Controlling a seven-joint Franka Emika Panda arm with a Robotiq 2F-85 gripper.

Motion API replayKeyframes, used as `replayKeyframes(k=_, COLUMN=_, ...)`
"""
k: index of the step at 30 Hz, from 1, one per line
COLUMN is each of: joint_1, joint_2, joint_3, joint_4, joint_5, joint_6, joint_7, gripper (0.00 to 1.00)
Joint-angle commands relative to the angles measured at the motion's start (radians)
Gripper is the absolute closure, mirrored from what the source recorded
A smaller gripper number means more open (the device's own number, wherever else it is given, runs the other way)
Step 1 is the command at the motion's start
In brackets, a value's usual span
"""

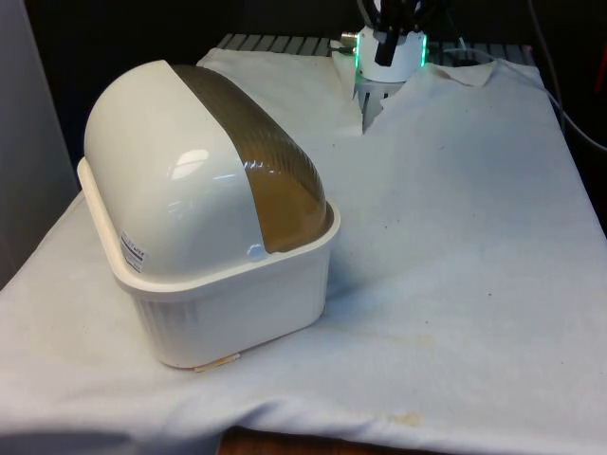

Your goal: Open the lid, then close it.

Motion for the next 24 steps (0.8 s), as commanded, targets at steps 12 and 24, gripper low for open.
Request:
replayKeyframes(k=12, joint_1=0.001, joint_2=-0.017, joint_3=0.004, joint_4=-0.049, joint_5=-0.109, joint_6=0.042, joint_7=0.049, gripper=1.00)
replayKeyframes(k=24, joint_1=0.001, joint_2=-0.010, joint_3=0.011, joint_4=-0.079, joint_5=-0.233, joint_6=0.063, joint_7=0.142, gripper=1.00)
